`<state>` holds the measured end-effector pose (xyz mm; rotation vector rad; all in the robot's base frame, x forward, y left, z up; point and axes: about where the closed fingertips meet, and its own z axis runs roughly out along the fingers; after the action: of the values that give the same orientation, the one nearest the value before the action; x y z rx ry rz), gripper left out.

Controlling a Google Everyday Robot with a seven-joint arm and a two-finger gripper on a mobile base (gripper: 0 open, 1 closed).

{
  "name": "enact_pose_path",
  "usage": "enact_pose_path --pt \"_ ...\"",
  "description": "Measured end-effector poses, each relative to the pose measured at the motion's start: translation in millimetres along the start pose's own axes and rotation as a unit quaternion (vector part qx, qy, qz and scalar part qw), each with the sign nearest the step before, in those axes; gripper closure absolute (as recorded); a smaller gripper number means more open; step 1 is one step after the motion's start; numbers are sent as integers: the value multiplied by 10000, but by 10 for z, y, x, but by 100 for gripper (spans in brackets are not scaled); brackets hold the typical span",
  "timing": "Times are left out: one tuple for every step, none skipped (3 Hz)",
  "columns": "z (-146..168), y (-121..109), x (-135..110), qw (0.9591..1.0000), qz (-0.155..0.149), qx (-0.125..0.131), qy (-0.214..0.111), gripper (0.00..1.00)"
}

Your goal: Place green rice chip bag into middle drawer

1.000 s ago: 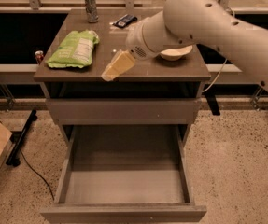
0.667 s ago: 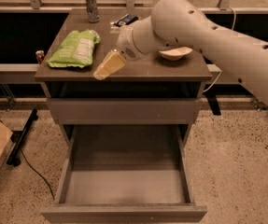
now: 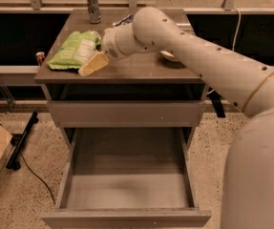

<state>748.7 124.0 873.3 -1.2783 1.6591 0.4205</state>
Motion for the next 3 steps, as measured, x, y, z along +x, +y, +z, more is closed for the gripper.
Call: enact_pose_path --pt "277 -47 -54 9998 122 -76 -168 0" --pt "670 -61 -58 9984 450 -202 -267 0" --pt "849 -46 -73 9973 607 -270 -304 0"
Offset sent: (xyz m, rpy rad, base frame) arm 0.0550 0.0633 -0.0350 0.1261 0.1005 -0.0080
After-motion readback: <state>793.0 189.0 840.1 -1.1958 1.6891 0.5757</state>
